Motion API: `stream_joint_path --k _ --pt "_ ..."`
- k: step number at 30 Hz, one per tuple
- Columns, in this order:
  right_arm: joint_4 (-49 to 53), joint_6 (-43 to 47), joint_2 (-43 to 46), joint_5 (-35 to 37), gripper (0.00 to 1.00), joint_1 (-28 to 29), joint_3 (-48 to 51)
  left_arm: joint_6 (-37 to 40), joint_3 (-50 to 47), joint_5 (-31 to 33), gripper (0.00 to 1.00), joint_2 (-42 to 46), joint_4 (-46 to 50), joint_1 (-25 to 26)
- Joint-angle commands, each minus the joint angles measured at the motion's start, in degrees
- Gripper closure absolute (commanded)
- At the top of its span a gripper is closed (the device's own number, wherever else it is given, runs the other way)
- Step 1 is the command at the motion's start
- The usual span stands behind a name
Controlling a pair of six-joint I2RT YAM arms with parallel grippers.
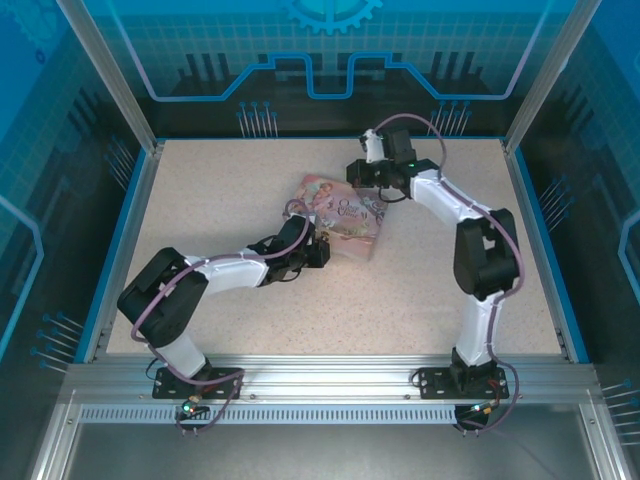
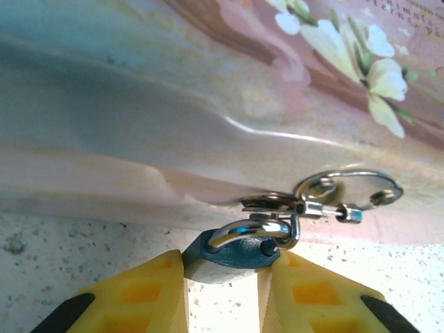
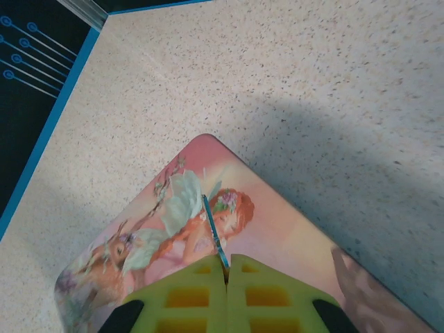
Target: Unlock the padlock with the key
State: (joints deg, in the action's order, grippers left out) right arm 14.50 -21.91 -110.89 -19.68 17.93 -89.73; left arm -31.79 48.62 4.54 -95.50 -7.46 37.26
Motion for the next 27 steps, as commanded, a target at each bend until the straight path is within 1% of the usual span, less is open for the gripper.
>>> stream_joint_path --k 1,5,7,11,14,18,21,24,27 --pt "1.00 2.62 6.30 1.22 1.00 -1.14 5.23 -3.58 3.19 -3.09 0.82 2.50 3.13 0.02" --pt "0.18 3.28 15.18 1.14 1.00 -1.05 15.97 -6.52 4.72 -5.44 0.83 2.96 5.26 0.03" --pt "-1.24 2.85 20.38 -0.10 1.00 -0.82 23.03 -8.19 5.14 -6.63 0.79 3.38 5.65 0.01" --pt "-2.80 3.96 28.42 -0.87 1.00 0.39 34.56 -9.47 6.39 -8.12 0.80 3.40 6.71 0.06" --pt "-6.01 3.90 32.86 -0.75 1.00 2.27 43.18 -10.77 6.79 -8.79 0.81 3.39 6.62 0.03" --pt "-13.67 2.46 35.95 1.52 1.00 6.87 53.32 -13.99 6.59 -10.26 0.82 3.57 4.47 0.05" --pt "-18.50 2.66 34.86 3.36 1.00 10.00 56.65 -15.32 6.70 -10.69 0.83 3.72 3.60 0.27" --pt "-20.25 1.97 33.16 4.76 1.00 10.42 57.30 -14.30 7.54 -9.84 0.84 3.48 5.02 0.41" --pt "-19.10 2.47 34.51 6.17 1.00 10.28 56.81 -14.32 7.26 -8.94 0.85 3.22 4.79 0.42"
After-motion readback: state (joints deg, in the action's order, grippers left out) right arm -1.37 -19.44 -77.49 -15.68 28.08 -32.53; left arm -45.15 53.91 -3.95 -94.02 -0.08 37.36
